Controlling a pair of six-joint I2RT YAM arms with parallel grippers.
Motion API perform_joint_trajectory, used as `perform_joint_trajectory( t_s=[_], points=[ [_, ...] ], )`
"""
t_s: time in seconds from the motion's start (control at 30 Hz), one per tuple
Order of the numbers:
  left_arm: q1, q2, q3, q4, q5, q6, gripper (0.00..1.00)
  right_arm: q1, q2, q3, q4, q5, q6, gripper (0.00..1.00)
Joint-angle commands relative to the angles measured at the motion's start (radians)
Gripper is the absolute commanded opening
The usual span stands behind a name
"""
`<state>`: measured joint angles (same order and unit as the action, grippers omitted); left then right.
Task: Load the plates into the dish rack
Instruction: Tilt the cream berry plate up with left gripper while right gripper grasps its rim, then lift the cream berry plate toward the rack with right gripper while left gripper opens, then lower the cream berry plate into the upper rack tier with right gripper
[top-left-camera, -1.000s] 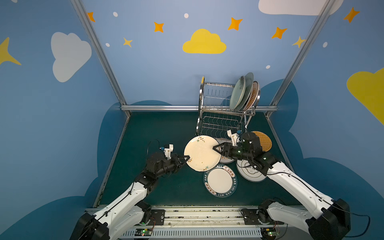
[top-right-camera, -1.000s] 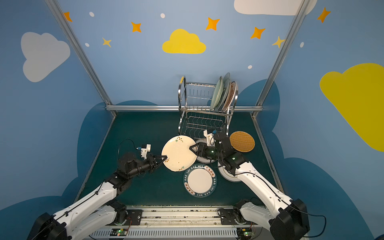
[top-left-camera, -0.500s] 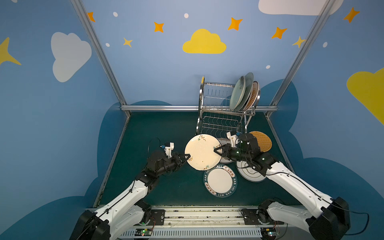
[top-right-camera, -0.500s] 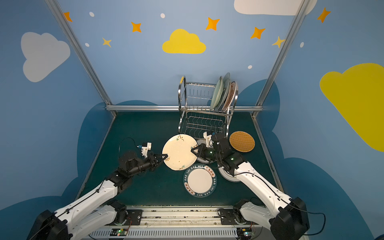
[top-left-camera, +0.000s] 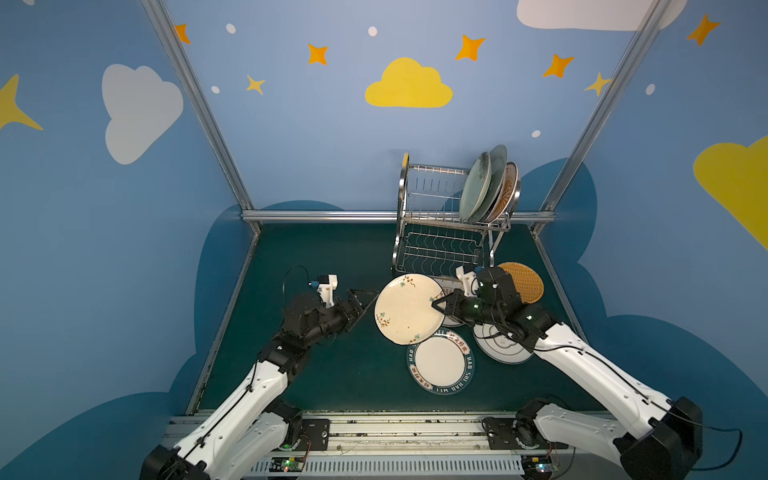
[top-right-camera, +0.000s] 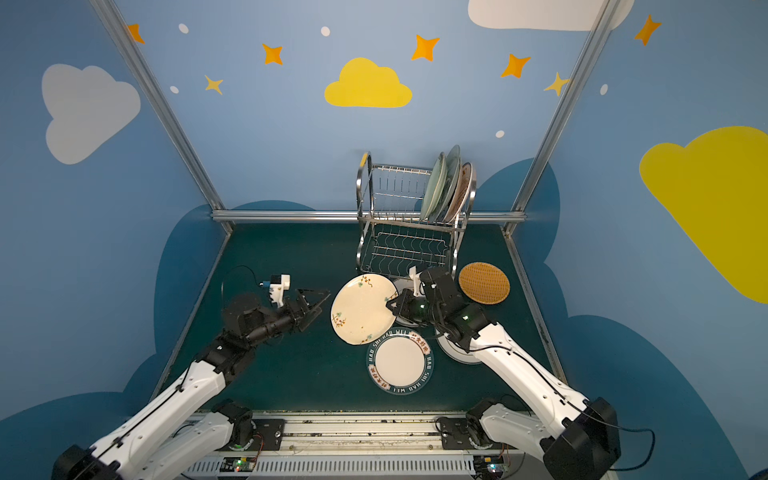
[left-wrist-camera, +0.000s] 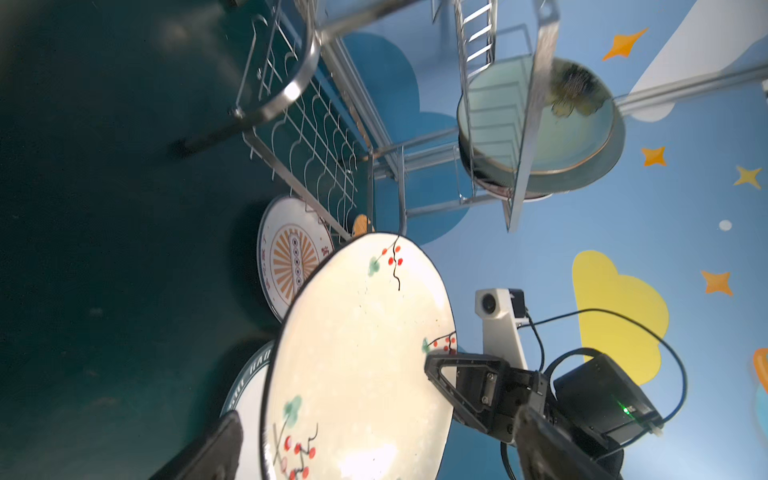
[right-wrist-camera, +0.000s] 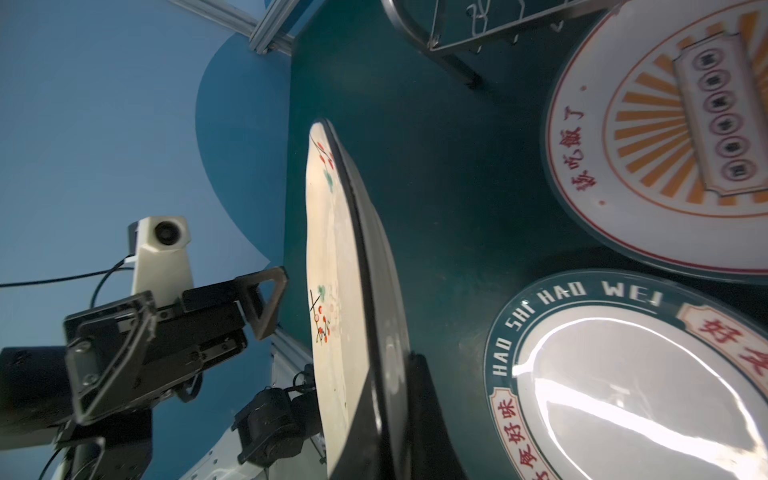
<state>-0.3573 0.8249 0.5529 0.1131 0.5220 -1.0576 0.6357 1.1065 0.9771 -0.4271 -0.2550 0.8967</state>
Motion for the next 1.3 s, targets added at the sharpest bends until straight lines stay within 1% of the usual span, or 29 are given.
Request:
perform_joint_trajectory(
  t_s=[0.0, 0.1, 0.2, 0.37, 0.53, 0.63, 0.7, 0.73, 0.77, 0.83, 0.9, 0.97, 1.07, 1.17, 1.27],
  points=[
    [0.055, -0.071, 0.092, -0.236, -0.026, 0.07, 1.0, 0.001, -0.066, 0.149, -0.032, 0.107, -0.039, 0.0],
    [0.091, -0.097, 0.209, -0.357, -0.008, 0.141, 1.0, 0.002, -0.074, 0.225, -0.064, 0.168, -0.065, 0.0],
    [0.092, -0.078, 0.337, -0.413, 0.001, 0.191, 1.0, 0.005, -0.06, 0.326, -0.09, 0.216, -0.093, 0.0],
    [0.091, 0.007, 0.507, -0.389, 0.03, 0.203, 1.0, 0.008, 0.036, 0.566, -0.168, 0.32, -0.149, 0.0],
    [0.086, 0.114, 0.6, -0.337, 0.031, 0.185, 1.0, 0.001, 0.156, 0.803, -0.235, 0.447, -0.199, 0.0],
    [0.066, 0.165, 0.616, -0.258, 0.04, 0.173, 1.0, -0.003, 0.241, 0.948, -0.28, 0.507, -0.242, 0.0],
    [0.045, 0.192, 0.633, -0.247, 0.042, 0.183, 1.0, -0.007, 0.292, 1.038, -0.304, 0.553, -0.271, 0.0],
    [0.025, 0.202, 0.641, -0.251, 0.056, 0.209, 1.0, -0.008, 0.315, 1.078, -0.307, 0.592, -0.286, 0.0],
    [0.002, 0.206, 0.64, -0.253, 0.075, 0.26, 1.0, -0.011, 0.336, 1.113, -0.309, 0.626, -0.301, 0.0],
    [-0.038, 0.205, 0.603, -0.234, 0.08, 0.34, 1.0, -0.017, 0.376, 1.179, -0.313, 0.684, -0.329, 0.0],
    [-0.042, 0.205, 0.547, -0.189, 0.094, 0.369, 1.0, -0.018, 0.42, 1.255, -0.327, 0.742, -0.363, 0.0],
    [-0.045, 0.202, 0.521, -0.194, 0.108, 0.396, 1.0, -0.019, 0.465, 1.327, -0.333, 0.81, -0.404, 0.0],
    [-0.05, 0.194, 0.499, -0.17, 0.148, 0.437, 1.0, -0.021, 0.524, 1.394, -0.315, 0.897, -0.467, 0.0],
    [-0.047, 0.187, 0.499, -0.188, 0.137, 0.473, 1.0, -0.022, 0.57, 1.438, -0.29, 0.965, -0.521, 0.0],
    [-0.034, 0.187, 0.484, -0.157, 0.145, 0.457, 1.0, -0.02, 0.609, 1.459, -0.257, 1.039, -0.571, 0.0]
  ],
)
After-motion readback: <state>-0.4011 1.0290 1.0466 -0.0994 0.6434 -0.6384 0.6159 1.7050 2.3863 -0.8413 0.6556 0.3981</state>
